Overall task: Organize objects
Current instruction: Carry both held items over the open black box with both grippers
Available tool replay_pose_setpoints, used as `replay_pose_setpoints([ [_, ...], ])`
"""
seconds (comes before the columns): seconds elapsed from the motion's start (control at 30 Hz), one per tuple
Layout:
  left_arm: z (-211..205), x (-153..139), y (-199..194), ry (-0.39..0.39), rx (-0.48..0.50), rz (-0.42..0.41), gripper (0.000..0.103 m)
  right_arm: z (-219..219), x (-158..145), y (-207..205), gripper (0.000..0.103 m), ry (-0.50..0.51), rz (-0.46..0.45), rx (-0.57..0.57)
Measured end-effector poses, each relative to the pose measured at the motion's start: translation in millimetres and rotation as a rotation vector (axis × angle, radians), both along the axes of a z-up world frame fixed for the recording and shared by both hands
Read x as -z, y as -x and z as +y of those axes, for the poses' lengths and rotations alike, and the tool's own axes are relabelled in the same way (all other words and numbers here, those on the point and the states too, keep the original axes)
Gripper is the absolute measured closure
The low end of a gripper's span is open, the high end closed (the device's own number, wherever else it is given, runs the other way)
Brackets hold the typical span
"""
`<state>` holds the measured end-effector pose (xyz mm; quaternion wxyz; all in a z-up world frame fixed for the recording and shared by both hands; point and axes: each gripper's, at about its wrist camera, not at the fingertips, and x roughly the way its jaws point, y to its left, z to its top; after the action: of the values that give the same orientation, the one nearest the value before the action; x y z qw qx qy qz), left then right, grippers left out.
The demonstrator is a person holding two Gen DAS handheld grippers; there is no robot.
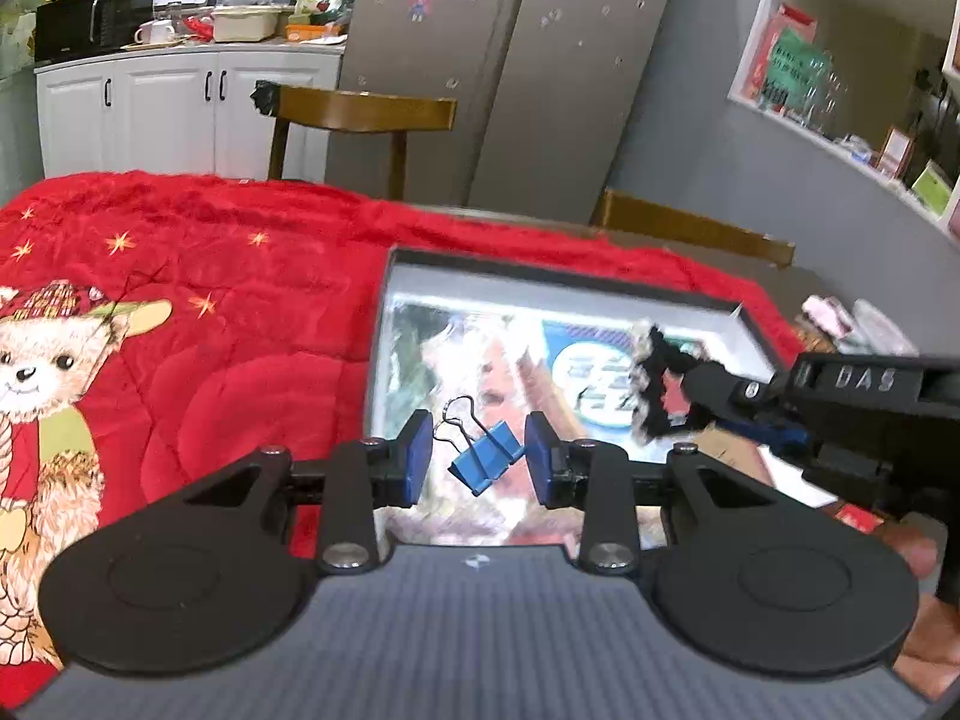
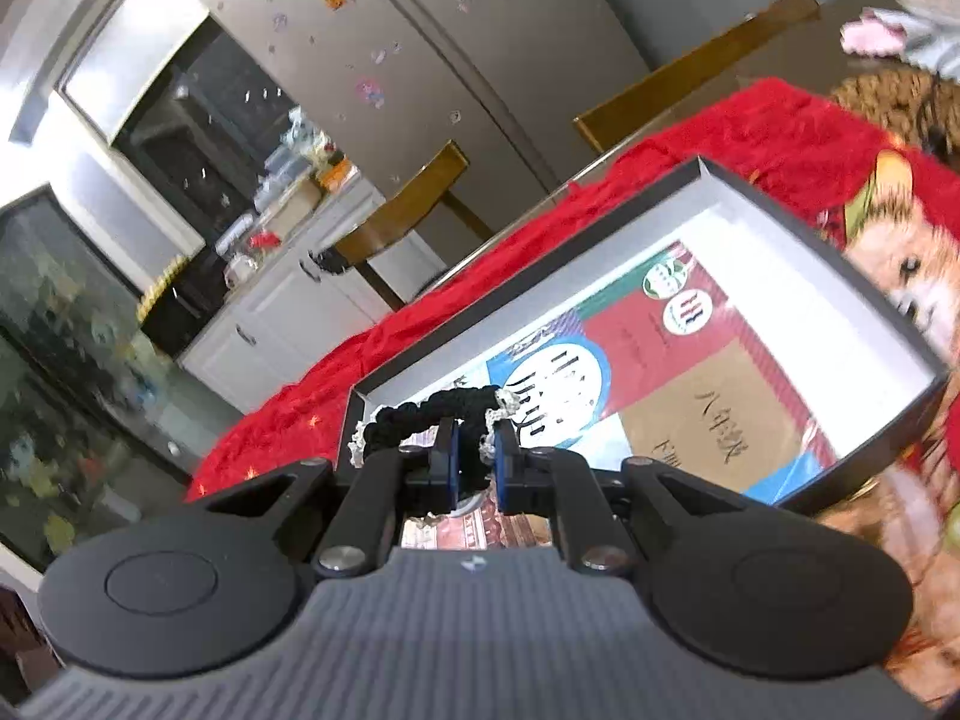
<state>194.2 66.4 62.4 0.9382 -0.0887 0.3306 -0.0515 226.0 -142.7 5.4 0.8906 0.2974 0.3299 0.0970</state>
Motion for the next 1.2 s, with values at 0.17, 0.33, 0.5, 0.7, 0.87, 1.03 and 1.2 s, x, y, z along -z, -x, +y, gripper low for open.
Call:
replay_pose_setpoints([
  [0.17,2.0,23.9,-4.1,-0.011,0.001,0.038,0.064,14.1,19.9,2.0,0.090,0.061,-0.004,-0.048],
  [0.33,-4.2,33.9,-3.4,-0.053,0.008,0.030,0.064,15.3,18.1,8.8,0.090,0.058,-0.037,-0.080],
  [0.5,-7.0,32.5,1.4,-0.049,0.013,0.029,0.064,9.2,17.1,12.5,0.090,0.059,-0.044,-0.102],
  [0.7,-9.7,28.2,5.1,-0.066,0.003,0.019,0.064,5.2,17.9,15.4,0.090,0.055,-0.040,-0.125],
  [0.87,-11.5,27.8,6.3,-0.073,0.004,0.018,0.064,12.6,17.9,19.8,0.090,0.089,-0.051,-0.147],
  [1.03,-14.2,29.8,6.5,-0.085,0.003,0.027,0.064,16.6,19.0,22.7,0.090,0.112,-0.053,-0.161],
  [1.2,-17.4,32.8,4.6,-0.120,-0.001,0.041,0.064,15.7,18.8,22.8,0.089,0.114,-0.053,-0.160],
])
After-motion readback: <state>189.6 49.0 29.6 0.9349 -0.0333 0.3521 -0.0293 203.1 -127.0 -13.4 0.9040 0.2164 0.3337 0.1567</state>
